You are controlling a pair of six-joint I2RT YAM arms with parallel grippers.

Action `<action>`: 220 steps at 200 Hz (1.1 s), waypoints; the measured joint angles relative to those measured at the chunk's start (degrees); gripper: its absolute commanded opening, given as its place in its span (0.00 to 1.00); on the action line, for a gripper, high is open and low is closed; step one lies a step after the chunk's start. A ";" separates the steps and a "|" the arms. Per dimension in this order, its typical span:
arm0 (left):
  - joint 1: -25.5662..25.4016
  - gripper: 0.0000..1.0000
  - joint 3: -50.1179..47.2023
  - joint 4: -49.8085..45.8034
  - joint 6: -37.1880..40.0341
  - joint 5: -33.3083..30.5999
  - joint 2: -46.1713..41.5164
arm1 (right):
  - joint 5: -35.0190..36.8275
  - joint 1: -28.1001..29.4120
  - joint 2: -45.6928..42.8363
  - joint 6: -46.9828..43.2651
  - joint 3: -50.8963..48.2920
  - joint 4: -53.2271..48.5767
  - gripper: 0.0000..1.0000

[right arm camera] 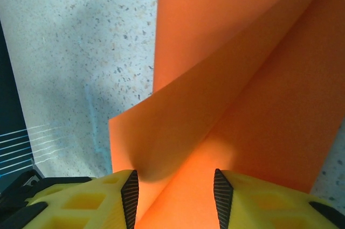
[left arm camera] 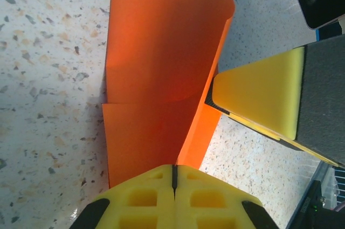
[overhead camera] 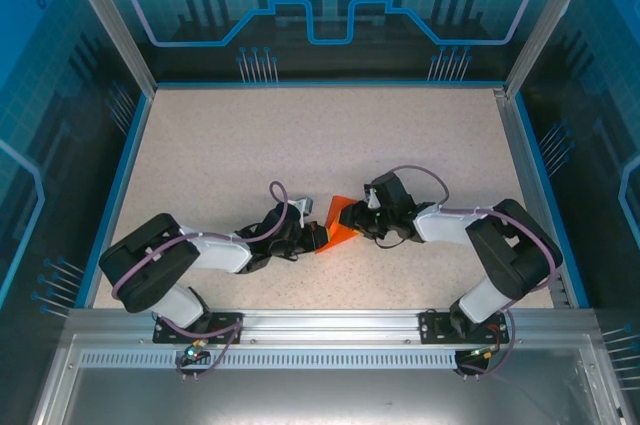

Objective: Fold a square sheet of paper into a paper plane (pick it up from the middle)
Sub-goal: Fourth fold the wing at the center of the table.

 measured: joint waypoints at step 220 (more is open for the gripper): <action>4.92 0.36 3.61 -10.84 2.84 5.38 -0.28 | 1.31 1.16 4.98 1.92 6.54 -6.67 0.54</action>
